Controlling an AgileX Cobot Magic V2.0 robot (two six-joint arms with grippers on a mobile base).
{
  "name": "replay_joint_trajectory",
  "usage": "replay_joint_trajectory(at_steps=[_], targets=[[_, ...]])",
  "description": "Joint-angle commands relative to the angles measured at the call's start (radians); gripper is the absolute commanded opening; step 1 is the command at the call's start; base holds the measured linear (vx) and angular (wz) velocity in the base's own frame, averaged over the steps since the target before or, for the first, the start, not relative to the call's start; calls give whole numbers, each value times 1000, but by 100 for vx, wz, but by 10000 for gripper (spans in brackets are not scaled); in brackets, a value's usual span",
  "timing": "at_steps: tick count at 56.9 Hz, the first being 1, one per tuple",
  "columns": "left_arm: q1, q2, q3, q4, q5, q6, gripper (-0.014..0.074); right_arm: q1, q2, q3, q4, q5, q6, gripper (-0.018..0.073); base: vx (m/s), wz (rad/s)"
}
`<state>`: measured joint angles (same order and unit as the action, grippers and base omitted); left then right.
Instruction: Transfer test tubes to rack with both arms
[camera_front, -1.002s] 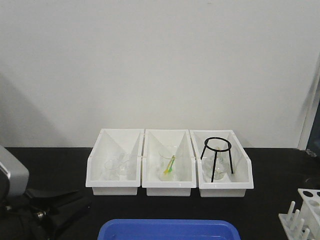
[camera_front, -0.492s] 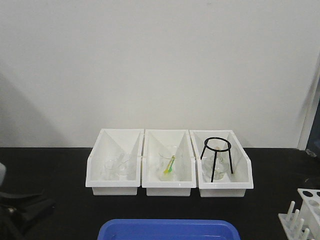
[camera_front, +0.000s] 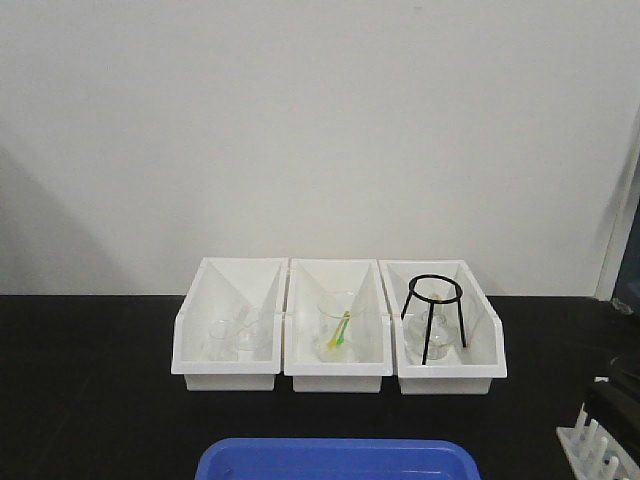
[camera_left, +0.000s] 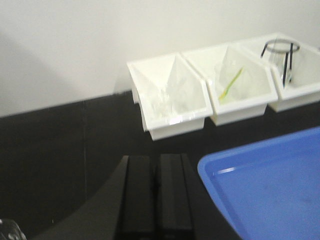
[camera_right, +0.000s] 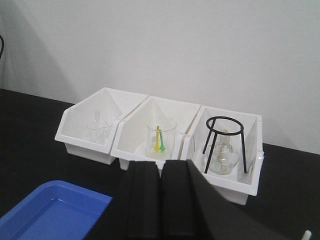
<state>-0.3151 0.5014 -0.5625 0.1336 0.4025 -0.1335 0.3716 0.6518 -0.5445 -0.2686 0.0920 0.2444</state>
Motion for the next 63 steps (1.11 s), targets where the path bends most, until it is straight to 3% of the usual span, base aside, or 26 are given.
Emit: replay_joint_trajectory(at_steps=[1,37,44,51,63], targets=[[3,-21,-25,5,-87,-9,-20,0,-1,-30,-13,-73,-10,-8,0,0],[3,-32,-25,5,-39,-6,-20,0,-1,-30,-13,-73,-10,-8,0,0],[5,-38,-16,4,-51,50,-20,0,-1,-30,-13,-73,-10,-8,0,0],[56,-86,79,-23,-177,107,-20,0,-1,-30,-13,-73,-10,-8,0,0],[197,-300,401,-134,-352,106,-20,0,-1,-30,-13,-73,-10,-8,0,0]])
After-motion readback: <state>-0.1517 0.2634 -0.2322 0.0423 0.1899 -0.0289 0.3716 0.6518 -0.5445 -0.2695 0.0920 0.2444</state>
